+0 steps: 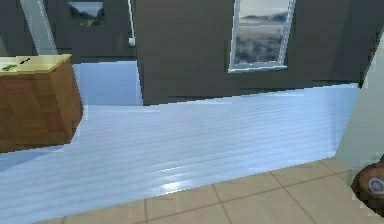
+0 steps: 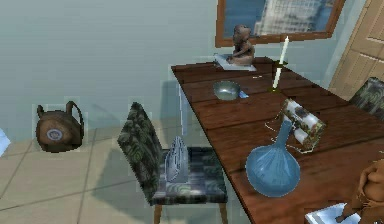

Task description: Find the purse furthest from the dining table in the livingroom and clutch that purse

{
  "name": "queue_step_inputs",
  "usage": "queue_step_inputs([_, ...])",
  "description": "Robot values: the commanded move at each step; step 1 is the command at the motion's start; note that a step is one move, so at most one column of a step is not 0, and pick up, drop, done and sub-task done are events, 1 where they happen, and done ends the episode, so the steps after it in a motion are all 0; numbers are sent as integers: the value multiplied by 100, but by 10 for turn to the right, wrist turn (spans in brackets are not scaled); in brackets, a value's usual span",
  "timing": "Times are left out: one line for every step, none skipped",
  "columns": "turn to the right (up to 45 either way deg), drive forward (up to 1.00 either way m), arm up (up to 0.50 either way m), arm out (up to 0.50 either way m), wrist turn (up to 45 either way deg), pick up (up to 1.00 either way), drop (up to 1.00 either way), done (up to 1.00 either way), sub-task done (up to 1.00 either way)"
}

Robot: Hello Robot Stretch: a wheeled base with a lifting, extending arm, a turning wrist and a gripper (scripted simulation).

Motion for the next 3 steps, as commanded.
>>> queue_step_inputs([0,0,0,42,0,0,0,0,0])
queue_step_inputs([0,0,0,0,450,0,0,0,0])
queue_step_inputs([0,0,0,0,450,0,0,0,0])
